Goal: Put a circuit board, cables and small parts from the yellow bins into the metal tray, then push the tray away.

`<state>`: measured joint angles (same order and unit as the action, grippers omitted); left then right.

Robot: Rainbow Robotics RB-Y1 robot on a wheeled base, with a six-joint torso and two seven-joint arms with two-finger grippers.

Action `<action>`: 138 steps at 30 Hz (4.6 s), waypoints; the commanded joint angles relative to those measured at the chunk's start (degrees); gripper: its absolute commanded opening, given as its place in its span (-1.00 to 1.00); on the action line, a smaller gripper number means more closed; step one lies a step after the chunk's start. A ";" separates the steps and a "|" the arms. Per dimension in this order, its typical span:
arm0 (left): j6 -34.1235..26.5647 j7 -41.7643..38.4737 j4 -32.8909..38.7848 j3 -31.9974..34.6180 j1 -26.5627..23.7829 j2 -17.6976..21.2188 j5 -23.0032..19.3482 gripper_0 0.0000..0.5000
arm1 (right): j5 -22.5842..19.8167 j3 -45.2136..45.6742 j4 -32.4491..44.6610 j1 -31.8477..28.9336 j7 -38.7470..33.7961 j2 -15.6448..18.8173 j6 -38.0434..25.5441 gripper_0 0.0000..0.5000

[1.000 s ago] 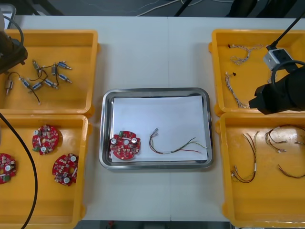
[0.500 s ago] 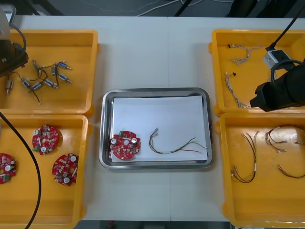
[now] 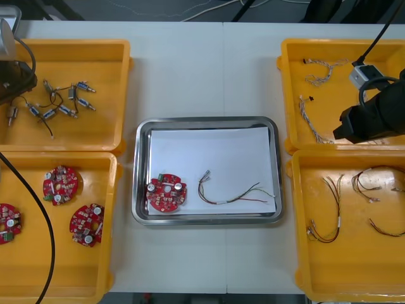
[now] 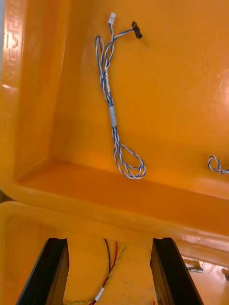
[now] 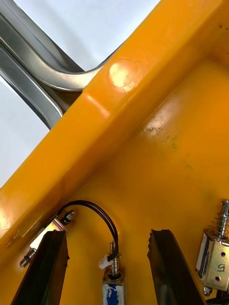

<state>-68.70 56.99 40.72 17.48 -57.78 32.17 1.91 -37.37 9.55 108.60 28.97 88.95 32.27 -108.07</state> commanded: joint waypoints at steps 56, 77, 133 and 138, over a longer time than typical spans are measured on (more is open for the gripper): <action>7.17 3.66 -5.13 1.24 -3.57 1.93 -1.47 -1.00 | 4.76 -11.04 -20.18 7.15 6.32 1.74 19.92 1.00; -5.84 4.89 2.25 1.51 -3.39 2.55 -6.57 -1.00 | 6.17 -4.89 -21.06 8.12 6.41 4.73 17.46 1.00; -22.89 2.96 37.41 -3.59 19.46 1.32 -22.04 -1.00 | 8.63 -15.17 -25.90 8.21 3.42 -2.65 23.35 1.00; -22.71 3.04 37.41 -3.59 19.46 0.96 -22.48 -0.98 | 9.33 -15.44 -25.90 8.03 3.07 -2.83 23.78 1.00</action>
<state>-91.40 57.21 75.82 14.49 -38.82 32.21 -19.95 -28.71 -4.77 82.26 35.56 93.11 30.40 -85.10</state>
